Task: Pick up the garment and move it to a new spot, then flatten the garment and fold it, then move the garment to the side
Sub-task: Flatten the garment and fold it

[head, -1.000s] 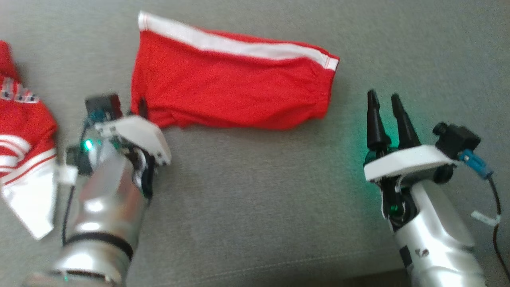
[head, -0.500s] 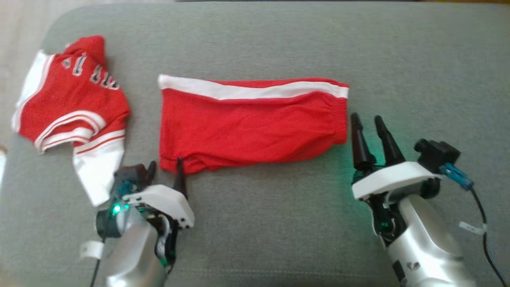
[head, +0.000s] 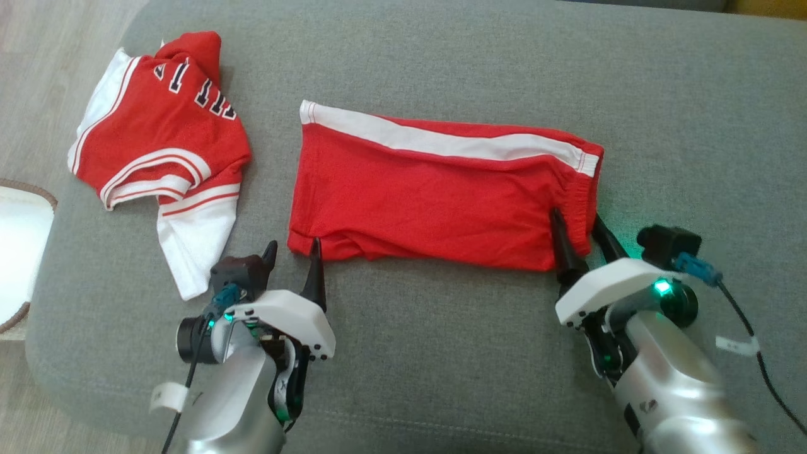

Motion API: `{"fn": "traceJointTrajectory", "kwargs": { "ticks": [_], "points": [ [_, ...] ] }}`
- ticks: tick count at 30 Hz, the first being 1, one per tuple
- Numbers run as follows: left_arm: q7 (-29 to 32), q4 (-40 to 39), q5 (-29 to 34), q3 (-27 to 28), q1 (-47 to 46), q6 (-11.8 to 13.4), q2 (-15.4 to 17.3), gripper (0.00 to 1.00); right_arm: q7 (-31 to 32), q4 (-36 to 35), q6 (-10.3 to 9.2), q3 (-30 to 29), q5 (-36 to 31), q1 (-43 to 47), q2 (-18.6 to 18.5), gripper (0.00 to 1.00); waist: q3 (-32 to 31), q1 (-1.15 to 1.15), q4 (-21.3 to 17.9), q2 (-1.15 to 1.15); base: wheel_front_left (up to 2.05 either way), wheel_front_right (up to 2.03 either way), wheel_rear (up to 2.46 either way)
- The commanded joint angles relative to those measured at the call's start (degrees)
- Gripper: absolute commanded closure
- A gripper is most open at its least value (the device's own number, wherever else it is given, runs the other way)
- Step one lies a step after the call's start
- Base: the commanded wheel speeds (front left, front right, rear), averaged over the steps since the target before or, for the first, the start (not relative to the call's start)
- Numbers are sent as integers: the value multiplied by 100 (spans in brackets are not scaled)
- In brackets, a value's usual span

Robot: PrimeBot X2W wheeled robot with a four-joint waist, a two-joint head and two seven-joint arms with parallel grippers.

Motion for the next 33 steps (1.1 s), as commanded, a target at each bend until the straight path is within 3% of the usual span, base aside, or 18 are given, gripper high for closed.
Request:
{"fn": "traceJointTrajectory", "kwargs": {
  "ticks": [1, 4, 5, 6, 7, 13, 18, 24, 29, 33],
  "points": [
    [-31, -187, 45, 155, -56, 32, 108, 0, 92, 23, 39, 246, 106, -61, 90, 0, 25, 0, 12, 0, 0, 0, 0],
    [-31, -272, 88, 149, -53, 34, 108, 0, 193, -19, 39, 564, 406, -67, 90, 4, 58, 0, 33, 0, 0, 0, 0],
    [-31, -312, 109, 150, -53, 39, 108, 0, 221, -48, 39, 664, 514, -63, 90, 42, 66, 0, 36, 0, 0, 0, 0],
    [-31, -341, 124, 150, -44, 44, 107, 0, 229, -60, 39, 727, 621, -60, 90, 75, 65, 0, 41, 0, 0, 0, 0],
    [-31, -359, 131, 148, -31, 47, 107, 0, 222, -74, 39, 760, 744, -56, 90, 100, 57, 0, 47, 0, 0, 0, 0],
    [-31, -418, 143, 157, 34, 67, 107, 0, 86, -48, 39, 660, 1145, -124, 48, 100, 24, 0, 58, 0, 0, 0, 0],
    [-31, -405, 212, 177, 184, 32, 107, 0, 8, 44, 39, 459, 1357, -105, -285, 100, -105, 0, 5, 0, 0, 0, 0],
    [-31, -468, 110, 122, 516, 3, 107, 0, -13, -353, 39, 375, 1581, -105, -707, 100, -314, 0, -56, 0, 0, 0, 0],
    [-31, -490, -1, -73, 653, -20, 107, 0, 355, -1044, 39, 676, 1802, -71, -609, 100, -449, 0, 162, 0, 0, 0, 0],
    [-31, -443, 37, -382, 643, -57, 107, 0, 650, -1532, 39, 892, 1895, -78, -476, 100, -484, 0, 564, 0, 0, 0, 0]
  ]
}}
